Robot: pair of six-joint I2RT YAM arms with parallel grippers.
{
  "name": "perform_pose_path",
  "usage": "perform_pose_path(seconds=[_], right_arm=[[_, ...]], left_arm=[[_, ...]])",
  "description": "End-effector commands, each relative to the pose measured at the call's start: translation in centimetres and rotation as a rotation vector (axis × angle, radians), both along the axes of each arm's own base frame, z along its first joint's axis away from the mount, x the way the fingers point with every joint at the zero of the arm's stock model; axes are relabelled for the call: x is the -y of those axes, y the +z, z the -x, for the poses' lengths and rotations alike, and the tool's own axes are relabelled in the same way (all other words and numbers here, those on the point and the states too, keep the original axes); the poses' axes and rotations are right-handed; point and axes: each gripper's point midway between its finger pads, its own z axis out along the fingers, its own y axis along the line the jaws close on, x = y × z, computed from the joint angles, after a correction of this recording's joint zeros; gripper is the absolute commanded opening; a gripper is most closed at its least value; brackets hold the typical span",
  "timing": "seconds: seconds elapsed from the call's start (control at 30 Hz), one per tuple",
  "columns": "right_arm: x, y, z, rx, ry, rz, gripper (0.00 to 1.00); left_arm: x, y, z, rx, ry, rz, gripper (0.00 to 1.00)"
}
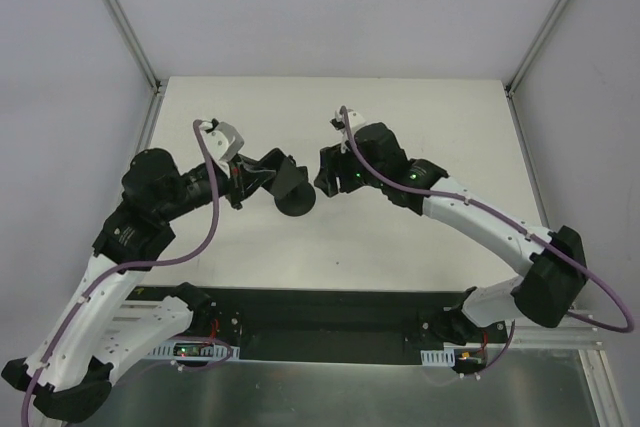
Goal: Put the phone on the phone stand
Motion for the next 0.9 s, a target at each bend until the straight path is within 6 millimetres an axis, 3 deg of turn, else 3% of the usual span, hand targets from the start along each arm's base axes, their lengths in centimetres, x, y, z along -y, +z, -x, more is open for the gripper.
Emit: perform_pose_path(seconds=[0.0,0.13,0.33,0.43,0.6,0.77,0.87], right_arm=[[-2.5,1.5,-1.1,-0.009,0.001,-0.033,0.59],[-4.0,-0.1,-2.3,0.026,-0.028,0.083,0.46],[-4.3,-1.2,-3.2,0.056,-0.112,0.158,0.47],[-3.9,-1.6,-3.7,0.058,-0.148,0.181,0.47],[-4.7,-1.6,-3.8,0.058,-0.131,0.164,0.41],[-5.9,-1.2,-3.9,0.060,-0.093,0.138,0.40],[-6.3,-1.6,-4.1,0.054,-0.085,0.146,0.30]], left_arm=[[-1.9,1.7,-1.0,0.165,0.101,-0.027,0.00],[-4.7,0.3,-3.0,0.170,0.303,-0.042,0.00],[-6.3,0.6,-3.1,0.216,0.392,0.014,0.00],[-6.1,0.5,-3.1,0.221,0.385,0.016,0.00],[-5.4,0.1,-2.9,0.214,0.343,0.010,0.00],[-6.1,-0.4,-3.8,0.194,0.402,-0.004,0.00],[-5.2,-0.7,-3.7,0.186,0.354,-0.009,0.00]])
